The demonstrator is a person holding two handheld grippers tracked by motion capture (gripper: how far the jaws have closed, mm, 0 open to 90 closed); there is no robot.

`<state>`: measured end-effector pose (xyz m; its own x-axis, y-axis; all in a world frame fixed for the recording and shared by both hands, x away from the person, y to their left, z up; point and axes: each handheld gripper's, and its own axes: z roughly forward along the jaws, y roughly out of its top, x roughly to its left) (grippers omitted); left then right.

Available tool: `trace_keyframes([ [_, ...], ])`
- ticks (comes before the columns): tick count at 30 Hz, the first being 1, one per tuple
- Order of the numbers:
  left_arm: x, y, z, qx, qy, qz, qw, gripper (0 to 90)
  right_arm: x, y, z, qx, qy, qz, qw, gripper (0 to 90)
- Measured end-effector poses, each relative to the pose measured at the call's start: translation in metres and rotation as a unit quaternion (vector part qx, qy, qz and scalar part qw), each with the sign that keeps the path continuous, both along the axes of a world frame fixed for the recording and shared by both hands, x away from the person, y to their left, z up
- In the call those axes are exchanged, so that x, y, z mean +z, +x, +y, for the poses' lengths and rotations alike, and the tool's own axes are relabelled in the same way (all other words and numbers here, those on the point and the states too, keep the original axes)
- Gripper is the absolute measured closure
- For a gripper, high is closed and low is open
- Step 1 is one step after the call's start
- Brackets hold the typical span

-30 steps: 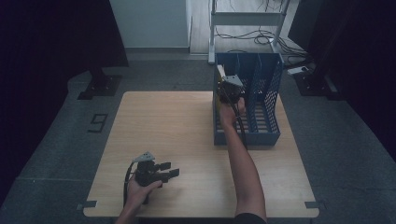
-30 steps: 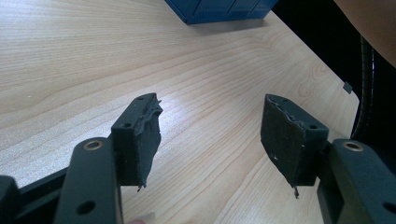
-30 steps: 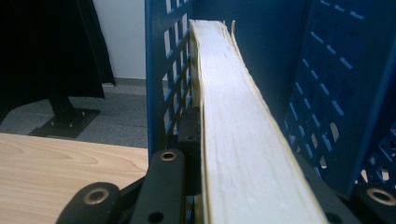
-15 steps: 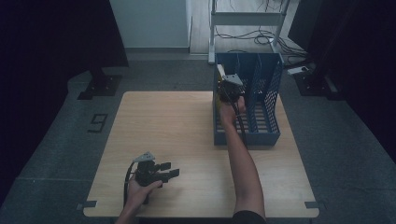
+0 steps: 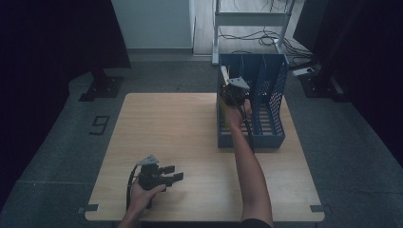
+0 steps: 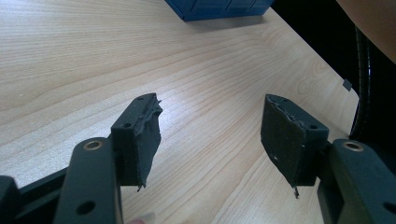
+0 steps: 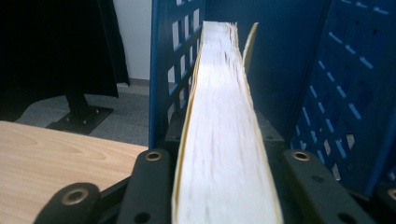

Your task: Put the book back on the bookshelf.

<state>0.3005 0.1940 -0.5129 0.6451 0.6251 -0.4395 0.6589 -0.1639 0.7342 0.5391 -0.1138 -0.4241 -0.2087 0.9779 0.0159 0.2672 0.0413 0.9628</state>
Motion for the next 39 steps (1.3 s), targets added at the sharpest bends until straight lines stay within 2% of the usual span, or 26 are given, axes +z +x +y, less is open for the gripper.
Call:
trace_keyframes([
  [11,-0.003,0.0,-0.004,-0.005,0.007,0.005,1.0,36.9,-0.006,-0.006,-0.003,0.011,-0.003,0.001,0.9999,58.3],
  [18,-0.003,0.0,-0.006,-0.009,0.01,0.005,0.9999,36.7,-0.008,-0.01,-0.007,0.008,-0.001,0.003,1.0,56.0],
  [26,-0.003,0.0,-0.006,-0.009,0.013,0.004,0.9999,36.5,-0.005,-0.019,-0.008,0.013,-0.007,-0.003,0.9999,51.2],
  [30,-0.003,-0.001,-0.008,-0.011,0.015,0.004,0.9998,36.4,-0.003,-0.027,-0.008,0.02,-0.021,-0.004,0.9996,48.4],
  [39,-0.005,-0.001,-0.012,-0.016,0.024,0.006,0.9996,35.7,0.001,-0.037,-0.009,0.031,-0.014,-0.005,0.9994,46.8],
])
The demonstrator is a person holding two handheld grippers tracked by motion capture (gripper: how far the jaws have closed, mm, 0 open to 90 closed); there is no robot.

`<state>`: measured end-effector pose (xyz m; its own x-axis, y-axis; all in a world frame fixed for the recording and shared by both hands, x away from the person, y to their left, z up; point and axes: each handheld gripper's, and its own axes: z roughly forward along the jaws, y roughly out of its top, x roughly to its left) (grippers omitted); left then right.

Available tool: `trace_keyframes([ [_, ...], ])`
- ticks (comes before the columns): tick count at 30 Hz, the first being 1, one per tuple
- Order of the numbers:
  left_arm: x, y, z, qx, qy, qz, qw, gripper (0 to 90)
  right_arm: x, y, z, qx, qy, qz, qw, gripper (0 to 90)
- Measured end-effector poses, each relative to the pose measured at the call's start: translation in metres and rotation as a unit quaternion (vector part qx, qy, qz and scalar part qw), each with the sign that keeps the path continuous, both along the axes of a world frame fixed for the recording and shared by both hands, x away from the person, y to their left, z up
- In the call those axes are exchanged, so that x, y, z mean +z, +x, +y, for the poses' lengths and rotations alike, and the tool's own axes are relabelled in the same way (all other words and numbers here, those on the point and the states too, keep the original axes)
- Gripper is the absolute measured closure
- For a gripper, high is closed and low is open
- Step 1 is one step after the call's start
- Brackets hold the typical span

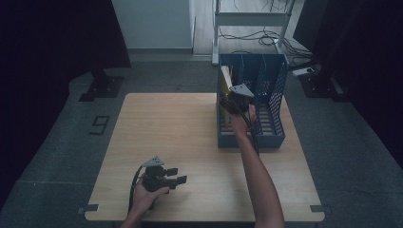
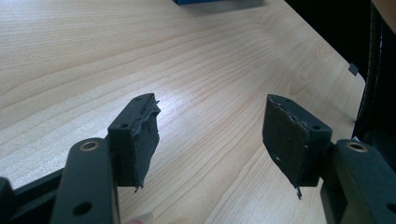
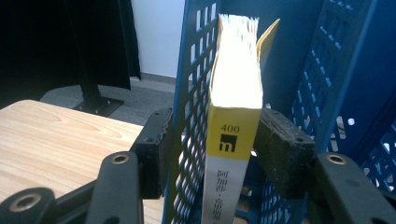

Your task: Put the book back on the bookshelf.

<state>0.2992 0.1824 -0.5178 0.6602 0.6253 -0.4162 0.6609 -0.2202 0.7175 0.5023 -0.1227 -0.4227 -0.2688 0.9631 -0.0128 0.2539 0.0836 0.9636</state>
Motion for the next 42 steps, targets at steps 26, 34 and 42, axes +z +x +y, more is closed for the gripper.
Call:
trace_keyframes([
  [26,-0.005,0.004,0.004,0.018,0.018,0.003,0.9997,35.8,0.011,-0.073,-0.024,0.061,-0.002,-0.01,0.9981,42.9],
  [34,-0.008,0.007,0.008,0.027,0.022,0.007,0.9994,35.8,0.009,-0.096,-0.026,0.086,0.006,-0.012,0.9962,42.5],
  [42,-0.007,0.006,0.007,0.021,0.023,0.009,0.9995,35.6,-0.009,-0.128,-0.032,0.102,0.016,-0.01,0.9946,42.1],
])
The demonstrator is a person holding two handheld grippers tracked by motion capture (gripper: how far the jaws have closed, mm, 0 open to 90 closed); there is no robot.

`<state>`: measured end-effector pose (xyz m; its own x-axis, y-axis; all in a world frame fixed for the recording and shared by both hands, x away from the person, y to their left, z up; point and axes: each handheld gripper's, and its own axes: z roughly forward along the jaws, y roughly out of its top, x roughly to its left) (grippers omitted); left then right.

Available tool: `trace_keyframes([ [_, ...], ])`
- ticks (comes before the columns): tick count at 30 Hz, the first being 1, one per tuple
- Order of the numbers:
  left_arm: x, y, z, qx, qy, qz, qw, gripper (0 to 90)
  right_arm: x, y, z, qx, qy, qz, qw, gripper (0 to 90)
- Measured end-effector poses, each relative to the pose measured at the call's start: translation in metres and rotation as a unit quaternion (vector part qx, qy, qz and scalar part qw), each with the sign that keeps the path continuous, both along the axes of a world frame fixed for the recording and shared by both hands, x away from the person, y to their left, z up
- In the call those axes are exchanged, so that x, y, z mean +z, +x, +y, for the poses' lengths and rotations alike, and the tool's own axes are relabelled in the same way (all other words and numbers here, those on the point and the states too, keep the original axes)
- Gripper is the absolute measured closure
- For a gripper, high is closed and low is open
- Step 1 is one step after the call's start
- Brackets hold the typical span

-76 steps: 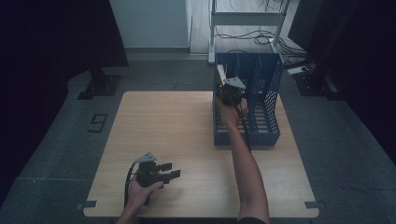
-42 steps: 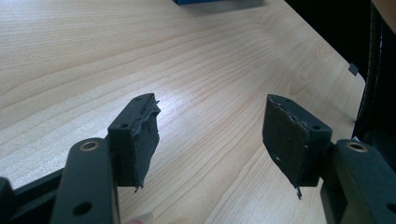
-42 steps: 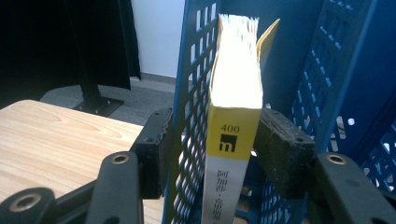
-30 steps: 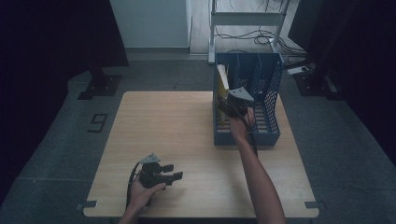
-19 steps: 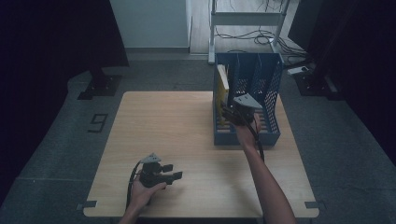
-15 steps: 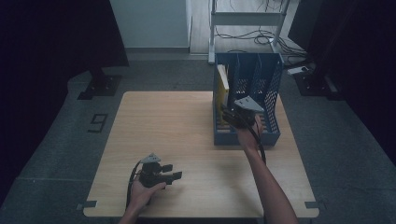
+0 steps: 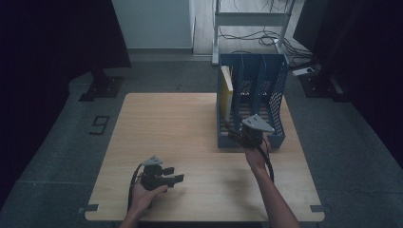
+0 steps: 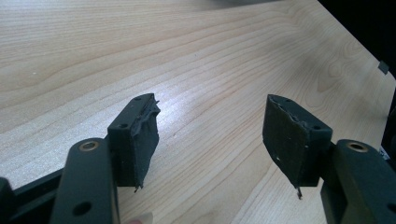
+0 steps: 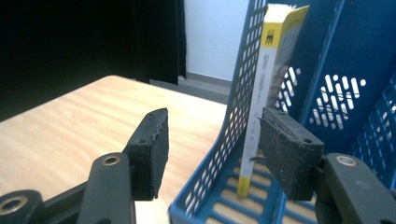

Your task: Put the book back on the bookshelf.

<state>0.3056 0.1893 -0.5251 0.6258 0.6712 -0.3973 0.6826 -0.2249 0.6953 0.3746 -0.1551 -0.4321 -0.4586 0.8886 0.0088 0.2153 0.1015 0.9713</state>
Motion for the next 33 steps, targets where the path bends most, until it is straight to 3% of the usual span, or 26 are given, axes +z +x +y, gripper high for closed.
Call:
trace_keyframes([
  [13,0.0,0.0,-0.001,0.004,0.001,-0.005,1.0,35.8,-0.029,-0.043,-0.02,0.005,0.003,-0.004,1.0,42.0],
  [17,0.0,0.0,0.0,0.006,0.0,-0.006,1.0,35.9,-0.041,-0.055,-0.028,0.005,0.007,0.006,0.9999,42.1],
  [24,0.001,0.005,-0.002,0.003,0.002,-0.009,1.0,35.9,-0.069,-0.073,-0.032,0.018,-0.011,0.037,0.9991,42.3],
  [31,0.0,0.006,-0.001,0.008,0.004,-0.008,0.9999,35.9,-0.095,-0.079,-0.024,0.031,-0.051,0.073,0.9955,41.9],
  [33,0.0,0.006,0.0,0.008,0.005,-0.008,0.9999,35.9,-0.098,-0.079,-0.024,0.032,-0.047,0.077,0.9954,42.0],
])
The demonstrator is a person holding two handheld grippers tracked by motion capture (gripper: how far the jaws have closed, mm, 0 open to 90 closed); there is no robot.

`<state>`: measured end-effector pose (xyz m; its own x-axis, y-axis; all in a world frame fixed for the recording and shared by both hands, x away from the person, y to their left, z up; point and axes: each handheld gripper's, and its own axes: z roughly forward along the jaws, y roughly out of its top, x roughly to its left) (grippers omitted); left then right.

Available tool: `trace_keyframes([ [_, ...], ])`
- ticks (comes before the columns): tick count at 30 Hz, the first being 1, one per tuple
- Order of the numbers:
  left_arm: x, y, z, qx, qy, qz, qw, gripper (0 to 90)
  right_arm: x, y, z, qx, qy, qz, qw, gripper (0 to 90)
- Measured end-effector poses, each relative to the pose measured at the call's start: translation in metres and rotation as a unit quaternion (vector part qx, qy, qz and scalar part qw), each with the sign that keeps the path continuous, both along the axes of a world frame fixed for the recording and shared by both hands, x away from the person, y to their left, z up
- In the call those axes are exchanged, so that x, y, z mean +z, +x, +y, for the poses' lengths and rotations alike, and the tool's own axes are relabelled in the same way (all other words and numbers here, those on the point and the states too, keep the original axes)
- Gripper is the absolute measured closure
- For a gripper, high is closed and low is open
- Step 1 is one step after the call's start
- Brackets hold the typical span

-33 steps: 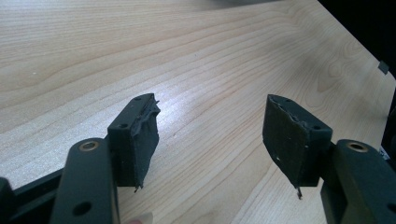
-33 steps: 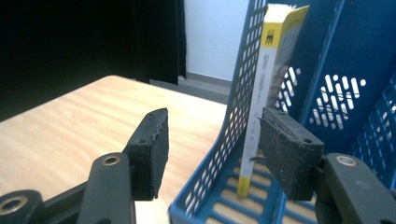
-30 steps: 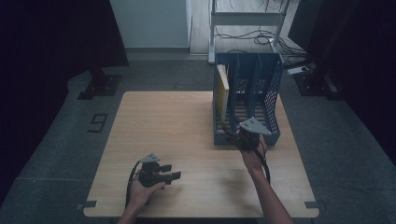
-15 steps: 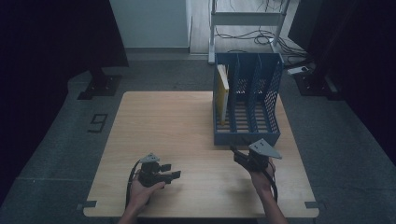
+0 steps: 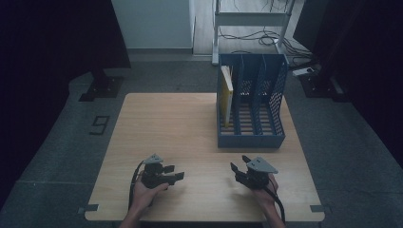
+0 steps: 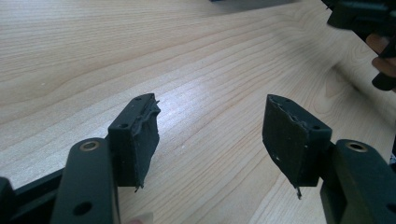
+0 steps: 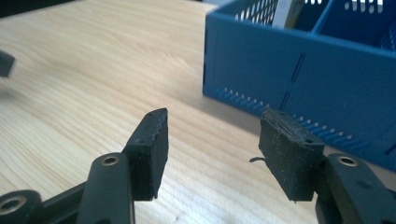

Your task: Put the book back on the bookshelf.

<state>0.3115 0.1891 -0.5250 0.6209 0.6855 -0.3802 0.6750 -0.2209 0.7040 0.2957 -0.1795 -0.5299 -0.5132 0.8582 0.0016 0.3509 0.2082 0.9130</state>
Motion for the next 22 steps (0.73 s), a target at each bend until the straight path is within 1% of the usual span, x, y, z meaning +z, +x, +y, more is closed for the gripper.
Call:
trace_keyframes([
  [1,0.0,0.0,0.0,0.0,0.0,0.0,1.0,35.9,-0.002,0.0,0.0,0.002,0.003,0.005,1.0,42.1],
  [3,-0.002,-0.001,0.001,0.002,0.002,0.003,1.0,35.9,-0.007,0.0,0.001,0.002,-0.003,0.011,0.9999,42.1],
  [7,-0.002,-0.001,0.0,0.001,0.004,0.003,1.0,35.8,-0.012,0.002,0.002,0.002,-0.003,0.019,0.9998,42.4],
  [16,-0.006,0.0,-0.003,-0.003,0.007,0.008,0.9999,35.9,-0.012,0.002,-0.002,-0.004,0.001,0.019,0.9998,42.4],
  [18,-0.006,0.0,-0.003,-0.003,0.007,0.008,0.9999,35.9,-0.011,0.0,-0.004,-0.007,0.008,0.009,0.9999,42.5],
  [22,-0.007,0.0,-0.003,-0.003,0.006,0.009,0.9999,35.9,-0.01,-0.001,-0.003,-0.005,0.008,0.007,0.9999,42.4],
])
